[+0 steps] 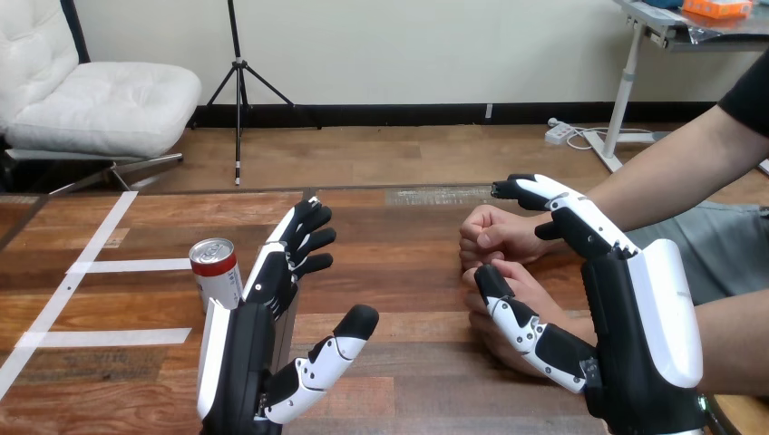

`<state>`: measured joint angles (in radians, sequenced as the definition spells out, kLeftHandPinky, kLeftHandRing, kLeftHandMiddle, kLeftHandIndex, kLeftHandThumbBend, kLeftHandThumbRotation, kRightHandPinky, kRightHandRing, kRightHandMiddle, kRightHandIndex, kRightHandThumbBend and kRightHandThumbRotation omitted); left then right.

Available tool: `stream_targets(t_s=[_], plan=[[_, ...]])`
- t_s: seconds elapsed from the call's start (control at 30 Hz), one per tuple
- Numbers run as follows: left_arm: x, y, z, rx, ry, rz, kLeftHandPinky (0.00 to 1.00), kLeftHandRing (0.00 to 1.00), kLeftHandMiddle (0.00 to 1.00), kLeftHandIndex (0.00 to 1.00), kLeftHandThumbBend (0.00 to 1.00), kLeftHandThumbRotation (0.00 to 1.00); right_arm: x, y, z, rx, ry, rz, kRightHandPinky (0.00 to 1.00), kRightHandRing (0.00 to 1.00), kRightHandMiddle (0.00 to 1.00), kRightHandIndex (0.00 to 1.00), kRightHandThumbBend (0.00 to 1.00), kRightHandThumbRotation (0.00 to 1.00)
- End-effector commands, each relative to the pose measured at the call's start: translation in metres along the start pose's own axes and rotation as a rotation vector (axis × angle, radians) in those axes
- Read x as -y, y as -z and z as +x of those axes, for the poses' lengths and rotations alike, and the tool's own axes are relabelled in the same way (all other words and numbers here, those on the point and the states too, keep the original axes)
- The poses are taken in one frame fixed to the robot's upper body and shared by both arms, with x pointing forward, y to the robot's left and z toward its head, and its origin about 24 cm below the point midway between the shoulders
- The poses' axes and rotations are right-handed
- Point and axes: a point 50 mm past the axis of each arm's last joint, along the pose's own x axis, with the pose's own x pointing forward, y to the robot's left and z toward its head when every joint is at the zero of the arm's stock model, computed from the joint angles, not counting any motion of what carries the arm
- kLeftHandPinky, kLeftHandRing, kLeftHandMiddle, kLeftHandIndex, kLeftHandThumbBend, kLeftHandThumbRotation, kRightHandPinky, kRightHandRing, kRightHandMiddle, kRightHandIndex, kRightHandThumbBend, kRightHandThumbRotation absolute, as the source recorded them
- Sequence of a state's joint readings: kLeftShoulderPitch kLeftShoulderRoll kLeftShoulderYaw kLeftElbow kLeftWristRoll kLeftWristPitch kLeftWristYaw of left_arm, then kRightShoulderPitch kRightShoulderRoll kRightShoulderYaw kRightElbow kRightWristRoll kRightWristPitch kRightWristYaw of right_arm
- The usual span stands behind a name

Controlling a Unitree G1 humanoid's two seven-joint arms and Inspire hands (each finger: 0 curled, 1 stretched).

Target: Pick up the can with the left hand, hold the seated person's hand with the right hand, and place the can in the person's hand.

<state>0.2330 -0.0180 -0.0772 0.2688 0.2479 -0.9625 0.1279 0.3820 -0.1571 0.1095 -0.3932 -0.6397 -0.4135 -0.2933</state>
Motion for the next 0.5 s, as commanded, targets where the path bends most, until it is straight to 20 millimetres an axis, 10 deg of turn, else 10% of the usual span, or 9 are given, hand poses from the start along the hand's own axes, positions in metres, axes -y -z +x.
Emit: stream_targets(t_s=[0.0,0.47], plan=[[0.0007,-0.0076,0.0068,0.054,-0.012,-0.004,0.76,0.83,0.87,0.89,0.66,0.61,0.0058,-0.0069,0.0084,0.054,0.057,0.018,0.65,0.77,0.81,0.75,0.42,0.00],[0.0026,-0.0073,0.0083,0.058,-0.014,-0.002,0.75,0.81,0.86,0.89,0.66,0.62,0.0059,-0.0074,0.0096,0.058,0.057,0.014,0.65,0.77,0.81,0.75,0.42,0.00]])
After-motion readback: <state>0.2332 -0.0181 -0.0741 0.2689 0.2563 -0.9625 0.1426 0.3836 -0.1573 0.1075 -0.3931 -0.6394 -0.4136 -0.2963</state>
